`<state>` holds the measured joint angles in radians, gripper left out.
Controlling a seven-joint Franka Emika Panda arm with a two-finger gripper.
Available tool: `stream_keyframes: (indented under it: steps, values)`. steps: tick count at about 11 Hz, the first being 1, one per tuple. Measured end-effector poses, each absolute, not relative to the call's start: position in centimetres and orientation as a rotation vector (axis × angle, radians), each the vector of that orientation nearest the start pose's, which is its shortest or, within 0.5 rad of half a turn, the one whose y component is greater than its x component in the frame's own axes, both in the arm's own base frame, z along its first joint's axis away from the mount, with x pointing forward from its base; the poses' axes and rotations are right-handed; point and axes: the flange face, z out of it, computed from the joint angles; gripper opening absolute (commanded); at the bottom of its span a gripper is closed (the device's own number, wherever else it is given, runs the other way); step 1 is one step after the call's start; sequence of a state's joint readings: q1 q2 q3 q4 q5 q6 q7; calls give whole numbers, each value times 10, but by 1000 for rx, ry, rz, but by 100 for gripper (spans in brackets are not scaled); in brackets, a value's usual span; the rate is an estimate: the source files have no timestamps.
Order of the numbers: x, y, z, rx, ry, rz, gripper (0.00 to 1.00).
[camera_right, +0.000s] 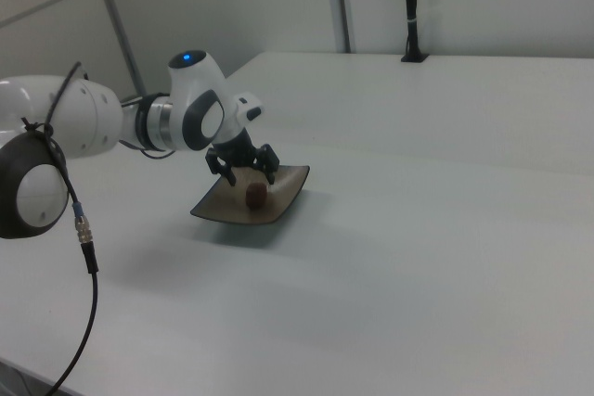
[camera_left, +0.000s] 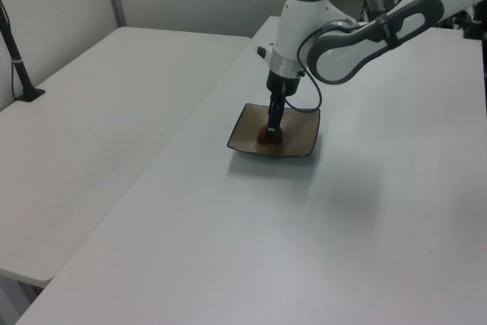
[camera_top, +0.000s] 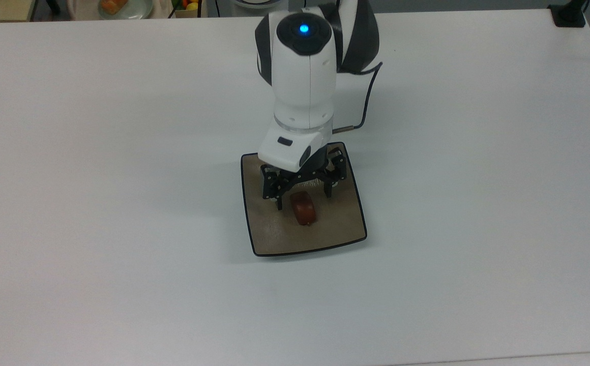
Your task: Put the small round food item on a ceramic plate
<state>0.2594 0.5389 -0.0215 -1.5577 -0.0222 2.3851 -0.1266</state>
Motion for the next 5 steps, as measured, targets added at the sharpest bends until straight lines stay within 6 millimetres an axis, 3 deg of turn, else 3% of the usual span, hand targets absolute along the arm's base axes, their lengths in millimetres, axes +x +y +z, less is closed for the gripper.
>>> stream_keyframes:
  steps: [3, 5]
  values:
    - [679, 163, 430, -3083, -583, -356, 100]
    - [654, 142, 487, -3097, -537, -244, 100]
